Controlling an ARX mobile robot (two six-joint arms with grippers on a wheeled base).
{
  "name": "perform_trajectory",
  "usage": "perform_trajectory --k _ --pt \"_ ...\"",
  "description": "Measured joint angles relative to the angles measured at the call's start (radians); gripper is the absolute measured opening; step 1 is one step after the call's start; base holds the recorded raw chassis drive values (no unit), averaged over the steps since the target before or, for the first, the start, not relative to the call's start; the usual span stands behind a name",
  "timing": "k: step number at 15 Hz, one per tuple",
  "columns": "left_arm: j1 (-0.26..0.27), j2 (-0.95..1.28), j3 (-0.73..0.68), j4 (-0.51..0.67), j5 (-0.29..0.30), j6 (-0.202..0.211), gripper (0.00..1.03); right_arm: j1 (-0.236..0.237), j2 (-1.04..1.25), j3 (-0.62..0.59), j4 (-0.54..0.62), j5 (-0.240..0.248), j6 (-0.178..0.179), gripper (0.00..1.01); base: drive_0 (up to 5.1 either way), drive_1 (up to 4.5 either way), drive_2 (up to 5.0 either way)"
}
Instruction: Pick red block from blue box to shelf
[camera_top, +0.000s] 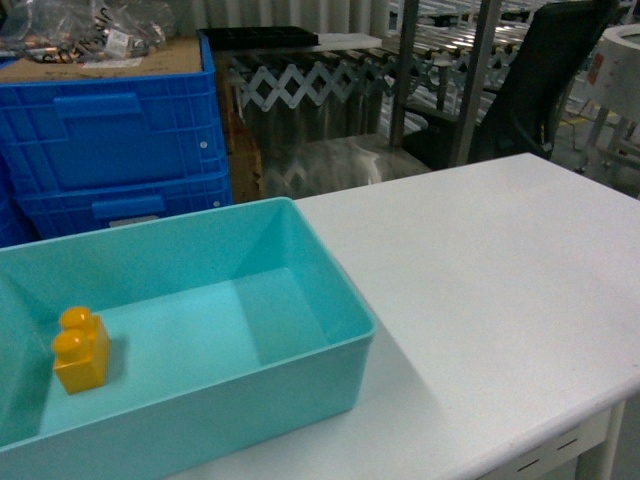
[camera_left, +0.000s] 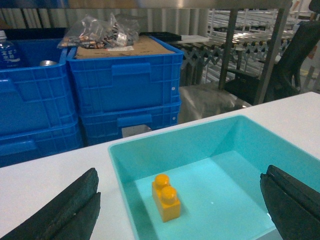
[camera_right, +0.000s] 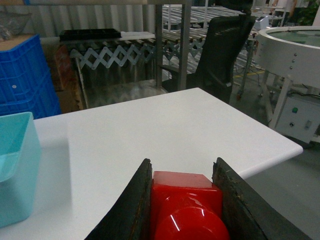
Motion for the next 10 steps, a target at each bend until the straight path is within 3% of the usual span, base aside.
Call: perform_trajectory --k 10 --pt "0.0 0.0 0.0 0.0 0.0 0.0 0.98 0.0 0.0 0.0 0.0 0.0 0.0 0.29 -1.5 -1.54 -1.5"
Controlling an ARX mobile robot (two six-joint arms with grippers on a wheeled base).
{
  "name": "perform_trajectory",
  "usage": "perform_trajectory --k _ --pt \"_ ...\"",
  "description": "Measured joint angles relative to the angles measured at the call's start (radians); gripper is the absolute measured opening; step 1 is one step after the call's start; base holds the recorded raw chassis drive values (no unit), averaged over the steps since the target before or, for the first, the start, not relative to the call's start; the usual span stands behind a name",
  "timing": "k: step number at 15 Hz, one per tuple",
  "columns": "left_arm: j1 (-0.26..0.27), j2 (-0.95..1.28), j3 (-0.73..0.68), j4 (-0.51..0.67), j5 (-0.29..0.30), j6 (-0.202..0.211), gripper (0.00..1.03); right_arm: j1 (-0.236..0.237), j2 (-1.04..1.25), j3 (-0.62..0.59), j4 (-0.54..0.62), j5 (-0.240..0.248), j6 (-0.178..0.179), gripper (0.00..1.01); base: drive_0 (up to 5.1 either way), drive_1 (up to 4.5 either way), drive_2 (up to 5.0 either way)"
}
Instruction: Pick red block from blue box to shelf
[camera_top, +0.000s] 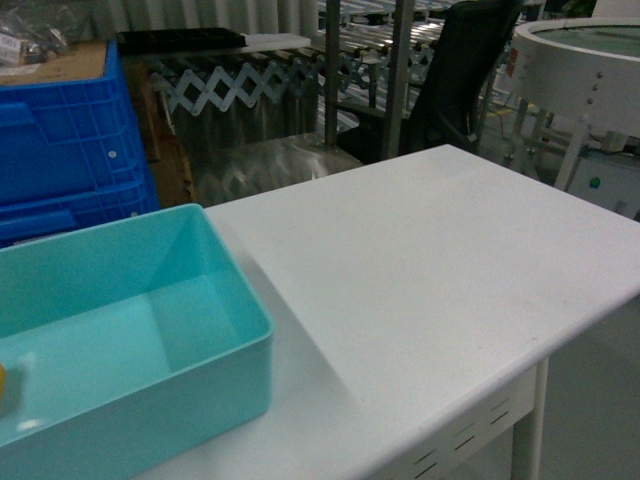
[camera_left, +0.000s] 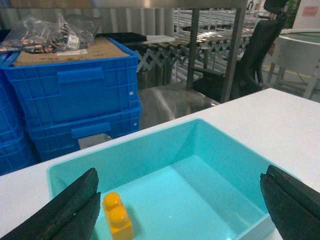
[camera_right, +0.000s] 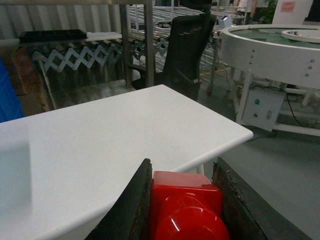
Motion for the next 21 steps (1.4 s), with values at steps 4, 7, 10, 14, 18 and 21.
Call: perform_trajectory --k 4,7,10,14,18,21 --pt "0.0 0.0 0.0 0.0 0.0 0.0 0.98 0.0 0.0 0.0 0.0 0.0 0.0 0.29 -1.5 -1.47 -1.5" --pt "0.0 0.0 0.0 0.0 0.0 0.0 0.98 0.0 0.0 0.0 0.0 0.0 0.0 0.29 -1.6 -1.63 -1.6" --pt "0.0 0.0 0.0 0.0 0.0 0.0 0.98 0.0 0.0 0.0 0.0 0.0 0.0 0.29 -1.5 -1.52 -1.5" --pt "0.0 0.0 0.0 0.0 0.0 0.0 0.98 0.0 0.0 0.0 0.0 0.0 0.0 0.29 -1.5 -1.54 -1.5" --pt "0.0 0.0 0.0 0.0 0.0 0.0 0.98 0.0 0.0 0.0 0.0 0.0 0.0 0.29 -1.6 -1.61 -1.6" --pt "0.0 0.0 0.0 0.0 0.0 0.0 0.98 0.0 0.0 0.0 0.0 0.0 0.0 0.29 -1.6 -1.57 -1.6"
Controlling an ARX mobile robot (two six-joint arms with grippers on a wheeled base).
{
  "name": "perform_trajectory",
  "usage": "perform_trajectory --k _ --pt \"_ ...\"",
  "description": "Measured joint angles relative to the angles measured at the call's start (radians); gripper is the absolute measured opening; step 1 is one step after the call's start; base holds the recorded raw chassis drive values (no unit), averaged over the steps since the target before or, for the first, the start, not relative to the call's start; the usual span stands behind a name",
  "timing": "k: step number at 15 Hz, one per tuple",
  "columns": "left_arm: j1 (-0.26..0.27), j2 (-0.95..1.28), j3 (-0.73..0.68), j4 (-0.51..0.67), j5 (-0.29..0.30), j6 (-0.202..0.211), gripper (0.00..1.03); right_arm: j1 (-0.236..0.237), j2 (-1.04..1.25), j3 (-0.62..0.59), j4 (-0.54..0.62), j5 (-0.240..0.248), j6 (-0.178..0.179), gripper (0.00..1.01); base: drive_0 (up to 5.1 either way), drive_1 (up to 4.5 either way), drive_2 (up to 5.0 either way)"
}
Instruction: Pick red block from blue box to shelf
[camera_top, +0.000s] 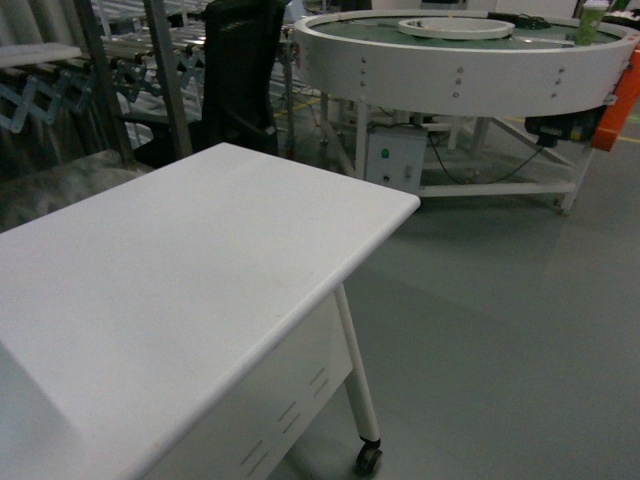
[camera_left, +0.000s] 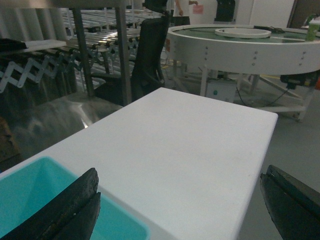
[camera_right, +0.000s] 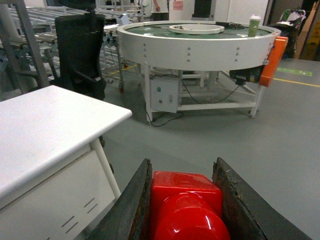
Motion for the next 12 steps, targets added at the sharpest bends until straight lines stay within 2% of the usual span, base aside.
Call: perform_trajectory --k 12 --pt "0.0 0.0 0.0 0.0 0.0 0.0 0.98 0.0 0.0 0.0 0.0 0.0 0.0 0.29 -1.6 -1.56 -1.6"
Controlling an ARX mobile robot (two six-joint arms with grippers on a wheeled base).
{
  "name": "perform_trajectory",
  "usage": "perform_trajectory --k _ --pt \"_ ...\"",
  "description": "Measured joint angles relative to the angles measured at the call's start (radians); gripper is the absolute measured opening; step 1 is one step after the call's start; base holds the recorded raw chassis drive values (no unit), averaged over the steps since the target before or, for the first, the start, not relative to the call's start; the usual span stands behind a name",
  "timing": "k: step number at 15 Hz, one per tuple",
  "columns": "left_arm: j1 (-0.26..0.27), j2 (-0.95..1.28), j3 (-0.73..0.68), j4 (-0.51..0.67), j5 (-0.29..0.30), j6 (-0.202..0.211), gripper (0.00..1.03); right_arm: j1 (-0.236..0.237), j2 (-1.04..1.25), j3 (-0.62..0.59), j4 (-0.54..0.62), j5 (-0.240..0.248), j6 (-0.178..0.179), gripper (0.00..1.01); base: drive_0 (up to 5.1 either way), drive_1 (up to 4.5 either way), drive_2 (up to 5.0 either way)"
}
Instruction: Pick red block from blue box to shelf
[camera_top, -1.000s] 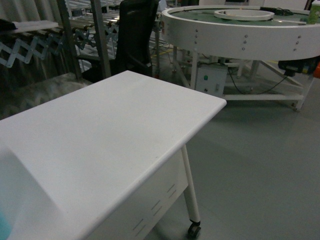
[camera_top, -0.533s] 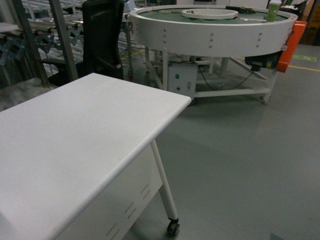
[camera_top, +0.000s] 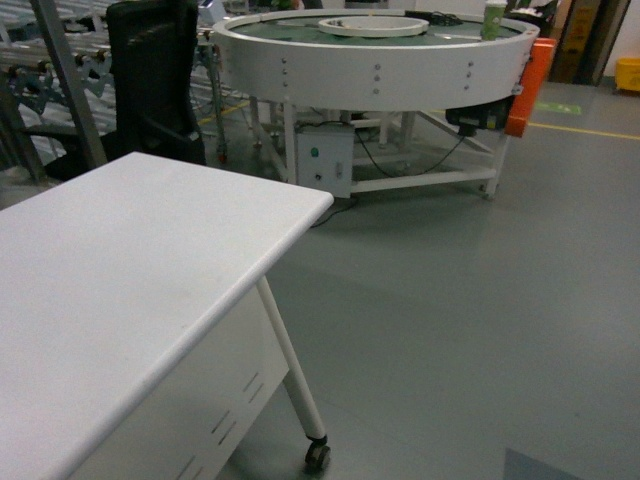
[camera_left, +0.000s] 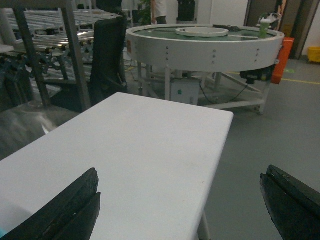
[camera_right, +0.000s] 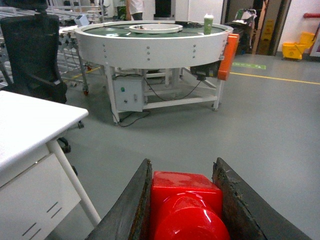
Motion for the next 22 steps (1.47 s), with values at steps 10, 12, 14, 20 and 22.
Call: perform_trajectory --k 10,12,14,20,22 --pt "0.0 0.0 0.0 0.0 0.0 0.0 0.98 0.0 0.0 0.0 0.0 0.0 0.0 0.29 -1.5 -1.54 -1.5" --pt "0.0 0.0 0.0 0.0 0.0 0.0 0.98 0.0 0.0 0.0 0.0 0.0 0.0 0.29 -1.5 -1.49 -1.5" --pt "0.0 0.0 0.0 0.0 0.0 0.0 0.98 0.0 0.0 0.0 0.0 0.0 0.0 0.29 -1.5 -1.49 -1.5" --pt "0.0 0.0 0.0 0.0 0.0 0.0 0.98 0.0 0.0 0.0 0.0 0.0 0.0 0.29 -1.5 -1.52 -1.5" --pt "0.0 0.0 0.0 0.0 0.0 0.0 0.98 0.0 0.0 0.0 0.0 0.0 0.0 0.29 -1.7 -1.7 -1.7"
